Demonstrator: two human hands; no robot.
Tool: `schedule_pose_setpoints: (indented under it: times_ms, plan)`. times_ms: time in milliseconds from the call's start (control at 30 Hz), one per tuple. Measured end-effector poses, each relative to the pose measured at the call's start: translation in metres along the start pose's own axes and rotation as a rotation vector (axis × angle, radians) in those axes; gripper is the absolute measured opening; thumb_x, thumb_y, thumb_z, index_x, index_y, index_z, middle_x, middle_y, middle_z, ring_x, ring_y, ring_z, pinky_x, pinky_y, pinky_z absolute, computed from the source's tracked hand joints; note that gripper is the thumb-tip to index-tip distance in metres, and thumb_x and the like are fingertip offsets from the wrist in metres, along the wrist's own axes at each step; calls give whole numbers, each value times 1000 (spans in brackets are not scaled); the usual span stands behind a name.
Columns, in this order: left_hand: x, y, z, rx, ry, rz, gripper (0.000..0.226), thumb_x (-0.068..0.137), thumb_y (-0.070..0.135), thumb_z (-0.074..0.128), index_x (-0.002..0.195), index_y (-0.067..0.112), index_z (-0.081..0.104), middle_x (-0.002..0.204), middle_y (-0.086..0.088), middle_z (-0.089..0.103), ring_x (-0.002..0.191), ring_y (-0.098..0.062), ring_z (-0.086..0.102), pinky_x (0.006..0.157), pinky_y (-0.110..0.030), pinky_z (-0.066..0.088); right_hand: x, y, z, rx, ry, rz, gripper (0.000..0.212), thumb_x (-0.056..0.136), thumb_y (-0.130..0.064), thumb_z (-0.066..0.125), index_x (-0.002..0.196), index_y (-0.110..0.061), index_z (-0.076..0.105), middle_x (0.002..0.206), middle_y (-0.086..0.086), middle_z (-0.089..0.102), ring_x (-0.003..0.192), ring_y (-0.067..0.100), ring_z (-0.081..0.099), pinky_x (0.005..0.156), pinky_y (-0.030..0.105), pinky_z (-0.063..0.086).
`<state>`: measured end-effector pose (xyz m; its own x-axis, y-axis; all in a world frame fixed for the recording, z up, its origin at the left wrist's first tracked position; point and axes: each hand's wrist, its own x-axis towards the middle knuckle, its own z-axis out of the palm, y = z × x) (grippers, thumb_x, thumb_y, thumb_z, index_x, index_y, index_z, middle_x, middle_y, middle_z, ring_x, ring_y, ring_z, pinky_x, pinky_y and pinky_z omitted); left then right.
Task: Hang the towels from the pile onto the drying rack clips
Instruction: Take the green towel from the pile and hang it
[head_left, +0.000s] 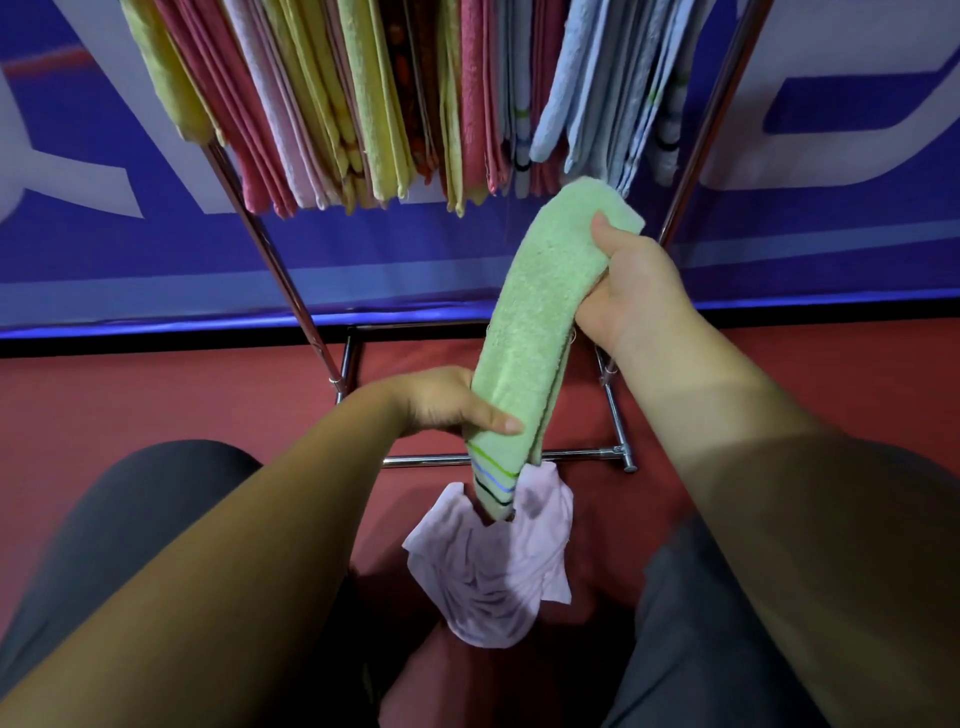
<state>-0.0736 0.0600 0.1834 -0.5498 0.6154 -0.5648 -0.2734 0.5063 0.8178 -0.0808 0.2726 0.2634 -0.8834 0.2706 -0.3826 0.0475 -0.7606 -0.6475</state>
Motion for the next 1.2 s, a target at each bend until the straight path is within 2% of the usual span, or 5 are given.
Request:
schedule_pose_setpoints:
  times_ms: [300,467,767,933,1200]
  plan:
    - [2,-15,-13,-199,173,13,40,83,29,85,117,8,77,110,-13,80,98,-28,77,91,-39,62,13,5,-5,16,131,-4,34,107,-41,62,133,-20,67,119,12,79,103,36,78,88,61,62]
    - [-9,0,-21,-478,212,158,31,94,23,76,123,10,76,105,-9,78,88,-21,74,77,-31,62,12,9,-11,-10,135,14,34,101,-7,67,134,-2,65,120,19,77,108,37,77,100,53,60]
    - [-14,-29,-24,93,71,-199,35,88,33,85,107,4,80,105,-20,80,98,-38,76,98,-54,57,32,1,-27,-7,286,-86,50,84,7,74,130,-12,69,117,15,78,90,38,80,81,60,63]
    - [-7,-46,-29,147,168,-227,15,102,22,71,107,8,73,102,-29,72,77,-32,66,75,-48,62,37,-5,-32,15,343,-161,44,76,8,75,116,-12,76,114,13,79,84,39,81,77,62,63]
    - [0,-48,-39,-188,576,-240,50,99,38,73,113,-9,65,79,-22,73,50,-23,72,48,-28,60,32,-7,-35,-32,362,-180,22,92,3,69,104,-15,74,109,12,78,93,32,79,82,54,65]
